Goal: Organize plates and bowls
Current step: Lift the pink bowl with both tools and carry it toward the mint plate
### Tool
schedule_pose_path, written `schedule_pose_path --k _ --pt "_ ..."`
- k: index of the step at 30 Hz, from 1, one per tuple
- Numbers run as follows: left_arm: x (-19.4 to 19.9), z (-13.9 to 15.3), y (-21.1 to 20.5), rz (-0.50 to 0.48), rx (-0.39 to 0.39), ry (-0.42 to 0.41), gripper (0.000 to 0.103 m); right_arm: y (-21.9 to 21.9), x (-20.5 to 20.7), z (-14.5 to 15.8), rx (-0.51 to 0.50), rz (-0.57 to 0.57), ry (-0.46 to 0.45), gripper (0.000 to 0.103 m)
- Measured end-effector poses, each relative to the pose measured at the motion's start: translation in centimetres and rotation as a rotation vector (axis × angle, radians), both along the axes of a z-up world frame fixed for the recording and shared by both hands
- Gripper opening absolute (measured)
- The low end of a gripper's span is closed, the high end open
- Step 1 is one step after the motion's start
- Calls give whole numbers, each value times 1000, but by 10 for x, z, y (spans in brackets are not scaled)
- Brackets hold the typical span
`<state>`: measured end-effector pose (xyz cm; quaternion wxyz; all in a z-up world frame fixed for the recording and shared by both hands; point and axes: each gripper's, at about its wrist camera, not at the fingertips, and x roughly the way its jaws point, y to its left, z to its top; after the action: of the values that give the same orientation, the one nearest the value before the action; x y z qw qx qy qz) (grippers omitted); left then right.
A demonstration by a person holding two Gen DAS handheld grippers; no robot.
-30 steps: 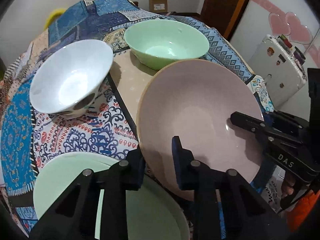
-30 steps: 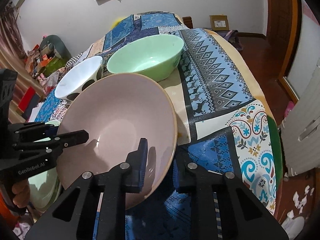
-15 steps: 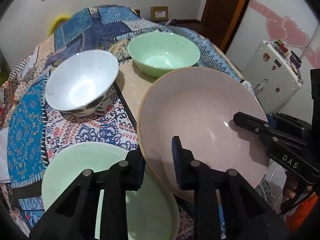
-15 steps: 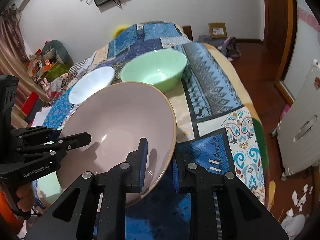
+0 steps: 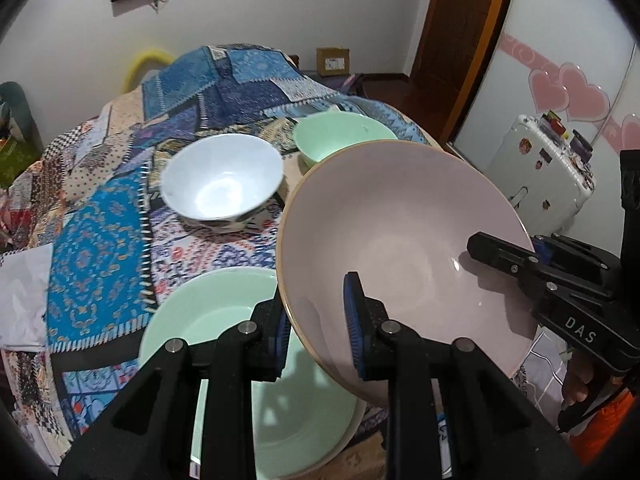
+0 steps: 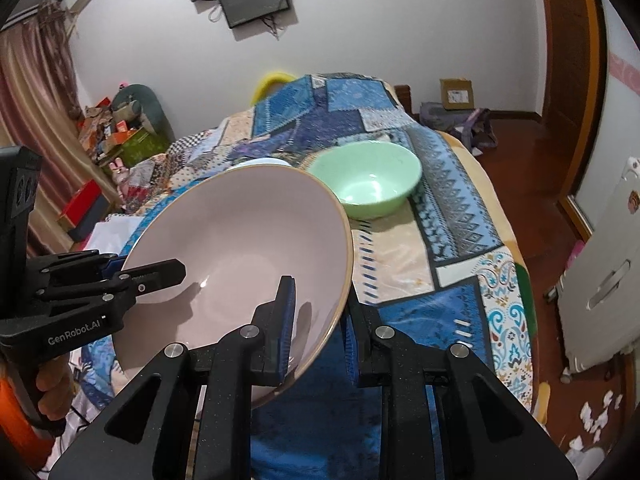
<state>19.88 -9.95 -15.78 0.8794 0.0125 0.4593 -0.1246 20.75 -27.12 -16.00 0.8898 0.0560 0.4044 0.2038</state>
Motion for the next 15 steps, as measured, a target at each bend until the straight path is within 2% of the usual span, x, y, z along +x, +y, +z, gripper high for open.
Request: schedule_pose_path --k 15 --pt "-52 36 77 123 -26 -87 25 66 -19 25 28 104 -79 20"
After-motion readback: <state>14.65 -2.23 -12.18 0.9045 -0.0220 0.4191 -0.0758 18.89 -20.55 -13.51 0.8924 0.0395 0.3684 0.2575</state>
